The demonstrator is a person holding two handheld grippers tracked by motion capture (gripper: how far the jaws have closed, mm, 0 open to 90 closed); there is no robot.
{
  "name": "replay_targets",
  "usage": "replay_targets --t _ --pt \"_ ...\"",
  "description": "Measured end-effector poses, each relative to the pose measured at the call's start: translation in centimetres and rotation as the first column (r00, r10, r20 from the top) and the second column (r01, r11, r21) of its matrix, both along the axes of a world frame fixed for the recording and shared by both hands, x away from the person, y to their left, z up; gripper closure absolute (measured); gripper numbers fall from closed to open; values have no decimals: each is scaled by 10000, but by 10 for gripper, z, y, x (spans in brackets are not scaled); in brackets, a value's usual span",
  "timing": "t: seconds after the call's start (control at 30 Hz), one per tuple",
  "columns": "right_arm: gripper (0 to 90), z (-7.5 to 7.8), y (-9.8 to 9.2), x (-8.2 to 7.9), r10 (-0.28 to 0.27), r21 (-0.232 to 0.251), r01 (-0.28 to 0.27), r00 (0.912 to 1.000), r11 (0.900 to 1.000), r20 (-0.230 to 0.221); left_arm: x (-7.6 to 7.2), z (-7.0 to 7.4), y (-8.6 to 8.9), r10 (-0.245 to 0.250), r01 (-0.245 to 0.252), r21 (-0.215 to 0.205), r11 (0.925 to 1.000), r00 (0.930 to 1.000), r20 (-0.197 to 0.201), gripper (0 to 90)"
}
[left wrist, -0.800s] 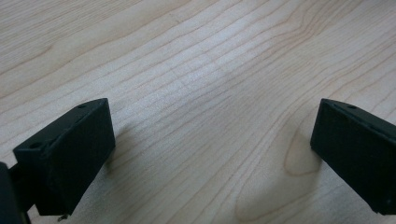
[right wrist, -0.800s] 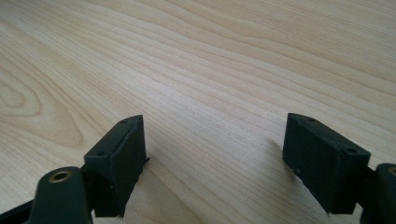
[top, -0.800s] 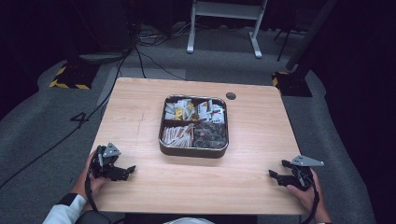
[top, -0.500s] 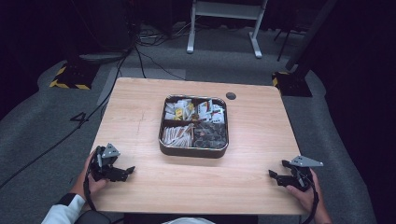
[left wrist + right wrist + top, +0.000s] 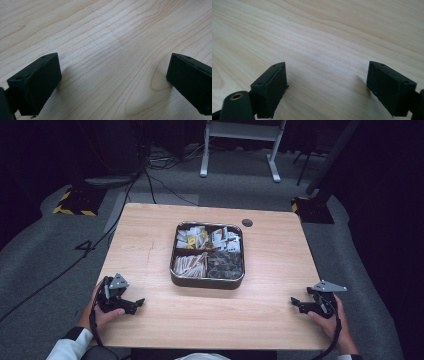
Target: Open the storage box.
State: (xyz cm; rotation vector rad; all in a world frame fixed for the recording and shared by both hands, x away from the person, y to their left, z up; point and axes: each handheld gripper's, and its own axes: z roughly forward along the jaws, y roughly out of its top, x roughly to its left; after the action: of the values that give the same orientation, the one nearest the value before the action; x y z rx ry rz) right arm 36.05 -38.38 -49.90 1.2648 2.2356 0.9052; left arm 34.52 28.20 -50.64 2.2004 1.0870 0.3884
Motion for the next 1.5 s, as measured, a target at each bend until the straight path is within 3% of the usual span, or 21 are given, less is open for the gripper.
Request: replay_targets --t 0.1,0.13,0.27,0.33,0.47,0.7,0.87,1.07,1.27,1.5 --pt "188 5 1 6 -127 223 125 9998 9997 122 0 0 0 -2 2 -3 10000 10000 1 1" --pt "187 13 5 11 99 416 -113 9994 9991 335 0 0 0 -6 6 0 10000 10000 0 1" --pt "204 28 25 23 709 233 -723 9958 9971 586 0 0 0 -37 37 0 10000 10000 3 1" --pt "208 35 38 31 1043 342 -1068 9922 9937 677 0 0 0 -46 46 -2 10000 10000 3 1" --pt "231 47 65 46 1734 61 -1744 9817 9846 790 0 0 1 -84 84 9 10000 10000 7 1" --pt "244 59 95 69 2363 241 -2390 9680 9707 841 0 0 1 -107 107 -1 9999 9999 5 1" --pt "251 66 106 77 2470 101 -2492 9637 9684 1019 0 0 1 -102 102 -29 9999 9999 -34 1" --pt "248 82 125 90 2655 380 -2733 9535 9612 1425 -1 0 1 -88 88 -39 10000 9999 -55 1" --pt "252 88 140 95 2829 380 -2920 9464 9557 1561 -1 0 1 -91 91 -36 10000 9999 -52 1" --pt "255 95 165 100 3141 649 -3289 9336 9421 1727 -1 0 2 -92 92 -10 10000 10000 -38 1"
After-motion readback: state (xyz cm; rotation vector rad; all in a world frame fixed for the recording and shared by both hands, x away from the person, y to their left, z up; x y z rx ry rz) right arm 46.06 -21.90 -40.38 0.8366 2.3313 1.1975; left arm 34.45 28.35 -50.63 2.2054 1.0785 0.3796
